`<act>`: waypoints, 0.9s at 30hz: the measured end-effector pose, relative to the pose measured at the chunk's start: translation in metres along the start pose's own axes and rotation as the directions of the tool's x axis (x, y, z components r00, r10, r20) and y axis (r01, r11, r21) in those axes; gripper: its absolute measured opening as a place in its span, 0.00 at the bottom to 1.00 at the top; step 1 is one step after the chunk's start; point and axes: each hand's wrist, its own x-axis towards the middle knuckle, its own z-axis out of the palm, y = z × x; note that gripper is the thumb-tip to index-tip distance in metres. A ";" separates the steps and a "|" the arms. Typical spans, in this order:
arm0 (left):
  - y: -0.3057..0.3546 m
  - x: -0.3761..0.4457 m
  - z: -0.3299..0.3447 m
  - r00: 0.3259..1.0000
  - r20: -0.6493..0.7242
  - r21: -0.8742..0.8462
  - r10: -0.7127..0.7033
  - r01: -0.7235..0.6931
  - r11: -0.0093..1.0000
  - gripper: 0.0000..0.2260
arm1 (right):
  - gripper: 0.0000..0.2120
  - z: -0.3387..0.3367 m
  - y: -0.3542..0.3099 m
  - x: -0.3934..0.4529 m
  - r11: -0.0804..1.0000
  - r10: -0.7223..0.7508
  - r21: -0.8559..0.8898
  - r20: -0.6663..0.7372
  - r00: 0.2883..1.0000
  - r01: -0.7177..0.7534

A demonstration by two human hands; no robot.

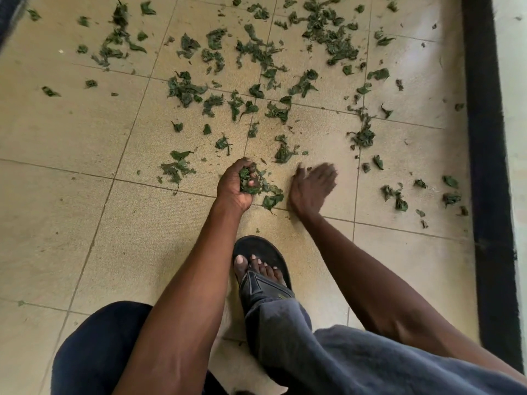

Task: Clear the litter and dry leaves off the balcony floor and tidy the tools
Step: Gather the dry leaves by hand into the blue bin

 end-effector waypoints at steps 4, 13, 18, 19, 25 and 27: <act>-0.002 0.000 -0.002 1.000 -0.009 0.006 0.001 -0.001 1.000 0.07 | 0.33 0.014 -0.028 -0.007 0.931 -0.360 0.119 0.153 0.920 0.345; 0.014 -0.006 -0.014 0.999 -0.032 0.009 0.026 -0.026 1.000 0.07 | 0.27 -0.017 -0.055 0.075 0.895 -0.440 0.179 0.210 0.873 0.408; 0.017 -0.011 -0.023 0.999 -0.038 0.034 0.030 -0.029 0.999 0.07 | 0.26 -0.003 -0.057 0.054 0.693 -0.640 0.007 0.467 0.610 0.721; 0.017 -0.012 -0.024 0.998 -0.045 0.035 0.031 -0.030 0.999 0.07 | 0.26 -0.003 -0.053 0.044 0.686 -0.643 0.018 0.484 0.594 0.727; 0.009 -0.018 -0.024 0.999 -0.045 0.035 0.029 -0.028 0.999 0.07 | 0.24 -0.031 -0.021 0.006 0.832 -0.554 0.172 0.197 0.809 0.527; 0.005 -0.021 -0.022 0.999 -0.048 0.036 0.025 -0.023 0.999 0.07 | 0.29 -0.037 -0.014 0.025 0.923 -0.377 0.134 0.138 0.916 0.360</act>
